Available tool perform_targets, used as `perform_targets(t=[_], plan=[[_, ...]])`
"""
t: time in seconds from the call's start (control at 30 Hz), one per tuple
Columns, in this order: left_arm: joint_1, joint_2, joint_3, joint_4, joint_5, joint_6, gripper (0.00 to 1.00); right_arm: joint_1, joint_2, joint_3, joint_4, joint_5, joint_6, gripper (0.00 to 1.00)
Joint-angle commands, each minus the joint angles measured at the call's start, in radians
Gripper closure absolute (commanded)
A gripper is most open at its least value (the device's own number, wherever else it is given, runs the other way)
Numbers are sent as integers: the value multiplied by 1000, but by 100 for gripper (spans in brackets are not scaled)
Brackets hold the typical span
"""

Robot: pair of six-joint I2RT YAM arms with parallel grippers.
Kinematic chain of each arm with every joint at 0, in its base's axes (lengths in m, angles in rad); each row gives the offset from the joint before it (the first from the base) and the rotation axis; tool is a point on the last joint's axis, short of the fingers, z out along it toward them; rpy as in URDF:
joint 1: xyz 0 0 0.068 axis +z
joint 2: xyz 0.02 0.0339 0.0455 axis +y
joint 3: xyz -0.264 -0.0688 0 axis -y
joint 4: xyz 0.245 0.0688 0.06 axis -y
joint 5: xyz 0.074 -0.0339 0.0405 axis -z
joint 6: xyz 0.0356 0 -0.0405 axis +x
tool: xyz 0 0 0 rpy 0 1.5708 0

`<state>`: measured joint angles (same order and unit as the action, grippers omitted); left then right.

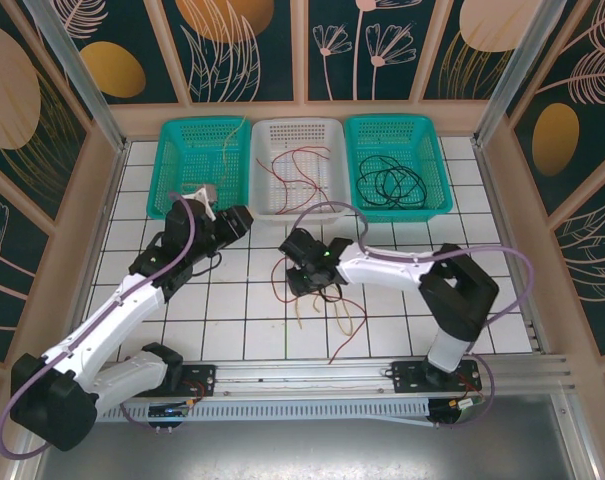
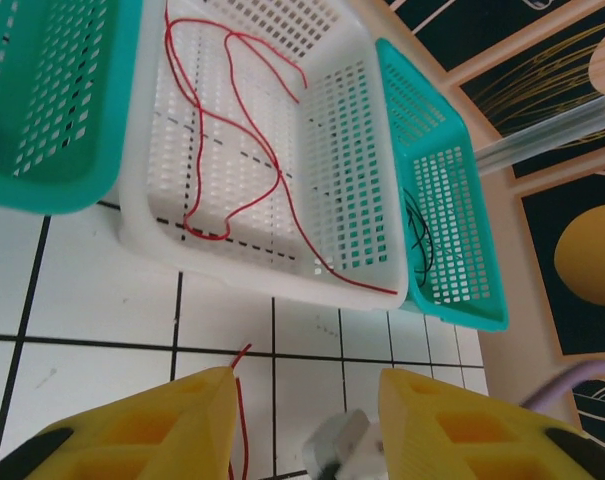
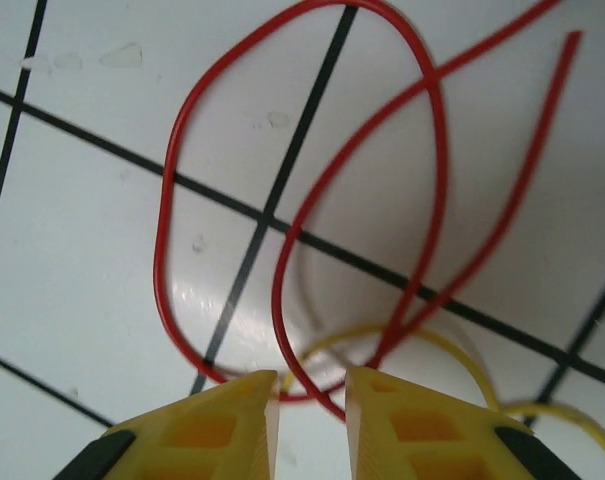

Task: Untangle the cables

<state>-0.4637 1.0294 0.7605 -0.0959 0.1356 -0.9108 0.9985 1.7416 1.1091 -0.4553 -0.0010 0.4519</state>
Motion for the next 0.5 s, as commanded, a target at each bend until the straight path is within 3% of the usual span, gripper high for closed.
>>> perform_targets(t=[0.0, 0.27, 0.47], plan=[[6, -39, 0, 3, 32, -33, 58, 6, 61, 59, 15, -12, 16, 76], [17, -40, 0, 3, 39, -27, 58, 6, 142, 89, 30, -4, 27, 76], [22, -46, 3, 4, 42, -21, 58, 0, 171, 107, 43, 11, 23, 83]])
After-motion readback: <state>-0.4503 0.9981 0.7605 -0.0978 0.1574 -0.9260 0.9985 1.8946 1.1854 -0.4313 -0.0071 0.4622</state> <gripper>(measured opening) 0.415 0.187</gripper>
